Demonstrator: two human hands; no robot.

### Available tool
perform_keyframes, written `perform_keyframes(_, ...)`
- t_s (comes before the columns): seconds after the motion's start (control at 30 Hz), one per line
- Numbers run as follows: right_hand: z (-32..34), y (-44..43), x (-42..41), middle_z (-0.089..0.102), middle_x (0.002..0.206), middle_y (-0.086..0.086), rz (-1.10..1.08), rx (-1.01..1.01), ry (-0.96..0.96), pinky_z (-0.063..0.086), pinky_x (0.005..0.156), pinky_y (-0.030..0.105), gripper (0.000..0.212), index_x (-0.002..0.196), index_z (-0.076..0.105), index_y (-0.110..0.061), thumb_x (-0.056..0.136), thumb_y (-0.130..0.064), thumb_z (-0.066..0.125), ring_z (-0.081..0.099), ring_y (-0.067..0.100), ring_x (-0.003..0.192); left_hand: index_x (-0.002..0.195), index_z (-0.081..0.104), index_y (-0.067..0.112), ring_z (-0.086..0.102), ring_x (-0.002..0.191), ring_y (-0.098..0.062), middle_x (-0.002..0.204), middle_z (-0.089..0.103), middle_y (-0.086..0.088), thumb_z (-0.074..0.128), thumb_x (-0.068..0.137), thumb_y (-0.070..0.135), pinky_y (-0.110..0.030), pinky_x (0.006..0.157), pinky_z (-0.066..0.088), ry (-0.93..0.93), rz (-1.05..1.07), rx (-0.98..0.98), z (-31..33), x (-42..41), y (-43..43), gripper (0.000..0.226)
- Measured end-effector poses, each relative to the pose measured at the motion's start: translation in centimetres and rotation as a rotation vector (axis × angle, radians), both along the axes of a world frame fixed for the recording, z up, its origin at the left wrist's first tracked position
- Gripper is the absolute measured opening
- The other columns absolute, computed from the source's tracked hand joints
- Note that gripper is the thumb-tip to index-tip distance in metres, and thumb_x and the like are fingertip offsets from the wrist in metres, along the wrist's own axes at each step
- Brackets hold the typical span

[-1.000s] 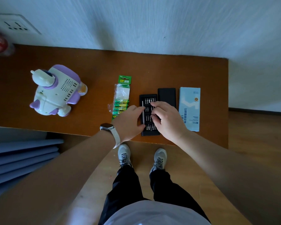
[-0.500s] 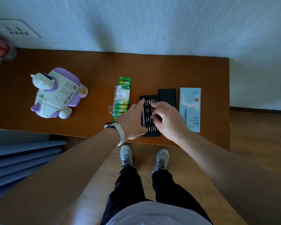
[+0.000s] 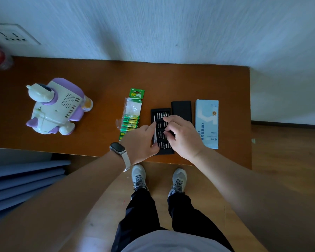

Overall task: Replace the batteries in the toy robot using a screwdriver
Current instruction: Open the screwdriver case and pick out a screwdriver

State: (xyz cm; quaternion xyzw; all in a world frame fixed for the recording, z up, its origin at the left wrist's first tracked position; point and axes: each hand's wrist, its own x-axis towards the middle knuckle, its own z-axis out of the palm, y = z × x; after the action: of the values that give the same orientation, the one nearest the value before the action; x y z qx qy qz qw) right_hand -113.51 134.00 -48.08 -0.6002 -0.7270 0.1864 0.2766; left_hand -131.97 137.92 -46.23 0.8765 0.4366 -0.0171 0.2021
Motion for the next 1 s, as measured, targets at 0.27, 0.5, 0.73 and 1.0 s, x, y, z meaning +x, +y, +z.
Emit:
perform_keyframes(0.27, 0.2, -0.1, 0.1, 0.069, 0.116, 0.008, -0.007, -0.019, -0.012, 0.054, 0.089, 0.035, 0.009, 0.08, 0.067, -0.007, 0.082, -0.009, 0.075, 0.064, 0.024, 0.111, 0.137, 0.058, 0.006, 0.061, 0.065, -0.015, 0.09, 0.072, -0.003, 0.058, 0.087, 0.033, -0.013, 0.049, 0.039, -0.2, 0.086, 0.069, -0.4, -0.5, -0.4, 0.057)
perform_keyframes(0.5, 0.2, 0.0, 0.0, 0.07, 0.115, 0.008, -0.015, -0.018, -0.01, 0.048, 0.091, 0.03, 0.008, 0.081, 0.068, -0.007, 0.081, -0.009, 0.075, 0.064, 0.023, 0.111, 0.123, 0.07, 0.011, 0.062, 0.069, -0.02, 0.083, 0.067, -0.003, 0.053, 0.088, 0.022, -0.031, 0.053, 0.053, -0.249, 0.23, 0.014, -0.4, 0.2, -1.4, 0.04)
perform_keyframes(0.73, 0.4, 0.1, 0.0, 0.07, 0.114, 0.01, -0.01, -0.028, 0.021, 0.053, 0.09, 0.033, 0.008, 0.079, 0.068, -0.006, 0.082, -0.007, 0.075, 0.065, 0.025, 0.11, 0.103, 0.069, 0.012, 0.06, 0.077, -0.019, 0.086, 0.061, 0.002, 0.06, 0.097, 0.019, -0.034, 0.066, 0.051, -0.233, 0.407, -0.078, 0.1, 1.4, -0.8, 0.012)
perform_keyframes(1.0, 3.3, -0.1, 0.2, 0.06, 0.131, -0.002, -0.048, -0.278, 0.063, 0.045, 0.083, 0.01, 0.011, 0.096, 0.072, -0.012, 0.093, -0.018, 0.064, 0.06, 0.01, 0.106, 0.125, 0.058, 0.018, 0.065, 0.087, -0.009, 0.093, 0.062, 0.012, 0.059, 0.099, 0.018, -0.024, 0.073, 0.056, -0.342, 0.644, -0.261, 3.2, 1.4, -1.6, 0.026)
